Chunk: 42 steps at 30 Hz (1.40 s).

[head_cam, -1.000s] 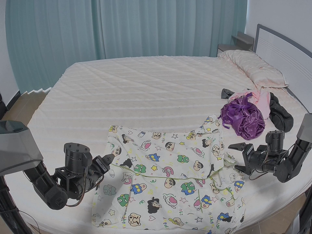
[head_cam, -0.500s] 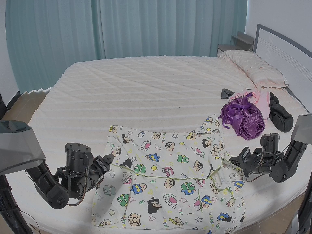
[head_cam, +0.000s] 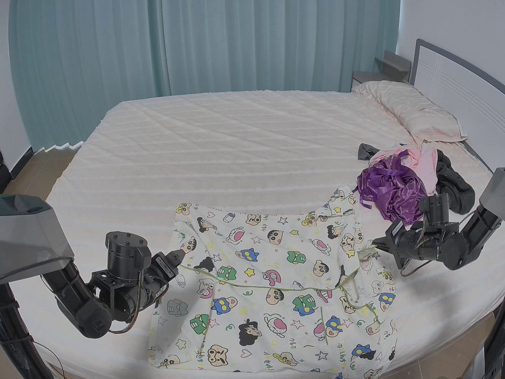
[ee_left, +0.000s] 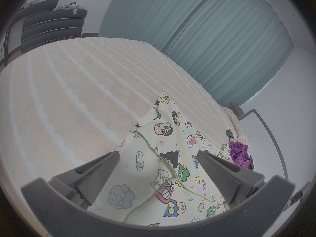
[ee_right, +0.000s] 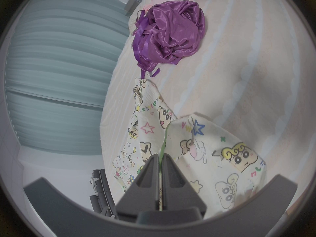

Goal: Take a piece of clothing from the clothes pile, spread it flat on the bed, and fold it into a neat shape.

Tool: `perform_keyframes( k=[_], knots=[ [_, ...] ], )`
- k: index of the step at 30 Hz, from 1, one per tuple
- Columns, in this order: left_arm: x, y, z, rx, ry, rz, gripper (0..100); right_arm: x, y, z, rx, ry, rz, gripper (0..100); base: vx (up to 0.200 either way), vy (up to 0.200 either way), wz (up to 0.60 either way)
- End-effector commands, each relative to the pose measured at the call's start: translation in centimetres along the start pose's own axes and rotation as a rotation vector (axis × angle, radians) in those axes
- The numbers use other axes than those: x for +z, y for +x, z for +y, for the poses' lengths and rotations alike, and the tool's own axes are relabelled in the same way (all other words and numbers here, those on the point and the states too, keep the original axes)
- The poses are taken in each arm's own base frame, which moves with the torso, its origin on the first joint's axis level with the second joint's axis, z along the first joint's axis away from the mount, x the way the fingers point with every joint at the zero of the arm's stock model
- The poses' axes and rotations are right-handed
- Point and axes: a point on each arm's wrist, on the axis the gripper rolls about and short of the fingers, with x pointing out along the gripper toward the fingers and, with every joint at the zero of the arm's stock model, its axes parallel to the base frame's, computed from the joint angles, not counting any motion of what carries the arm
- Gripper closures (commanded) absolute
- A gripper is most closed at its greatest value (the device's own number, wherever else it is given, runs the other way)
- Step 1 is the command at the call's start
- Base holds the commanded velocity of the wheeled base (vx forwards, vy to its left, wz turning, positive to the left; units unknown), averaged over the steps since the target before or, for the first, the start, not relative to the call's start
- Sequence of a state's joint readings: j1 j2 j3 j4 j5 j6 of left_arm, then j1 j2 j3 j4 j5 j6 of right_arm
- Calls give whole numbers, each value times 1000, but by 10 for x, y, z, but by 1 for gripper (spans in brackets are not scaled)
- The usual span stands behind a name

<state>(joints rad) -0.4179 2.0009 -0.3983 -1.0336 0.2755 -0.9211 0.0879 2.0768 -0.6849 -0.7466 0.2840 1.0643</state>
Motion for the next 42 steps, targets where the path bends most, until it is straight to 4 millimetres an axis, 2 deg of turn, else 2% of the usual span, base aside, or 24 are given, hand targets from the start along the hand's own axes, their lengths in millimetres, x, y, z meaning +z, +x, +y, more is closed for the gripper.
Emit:
perform_keyframes(
  k=[1,3,6,13,17,23,24,28,36,42],
  knots=[
    [-1,1,1,4,0,2,0,32,15,34,-23,-28,-49,100,0,0,0],
    [-2,2,2,9,2,6,0,43,29,38,-58,-65,-81,100,0,0,0],
    [-2,5,3,17,2,6,0,47,48,36,-113,-105,-109,100,0,0,0],
    [-2,7,5,24,-1,6,0,36,89,26,-194,-192,-89,100,0,0,0],
    [-3,8,5,29,1,9,0,35,99,20,-229,-226,-97,100,0,0,0],
    [-3,9,6,32,2,12,0,39,96,20,-217,-226,-105,100,0,0,0],
    [-4,9,6,33,2,13,0,40,96,21,-213,-225,-107,0,0,0,0],
    [-4,9,6,33,2,13,0,39,84,31,-187,-228,-118,0,0,0,0],
    [-4,9,6,32,2,12,0,37,47,55,-97,-249,-174,0,0,0,0],
    [-4,8,5,30,3,11,0,7,35,65,-67,-292,-136,0,0,0,0]
  ],
)
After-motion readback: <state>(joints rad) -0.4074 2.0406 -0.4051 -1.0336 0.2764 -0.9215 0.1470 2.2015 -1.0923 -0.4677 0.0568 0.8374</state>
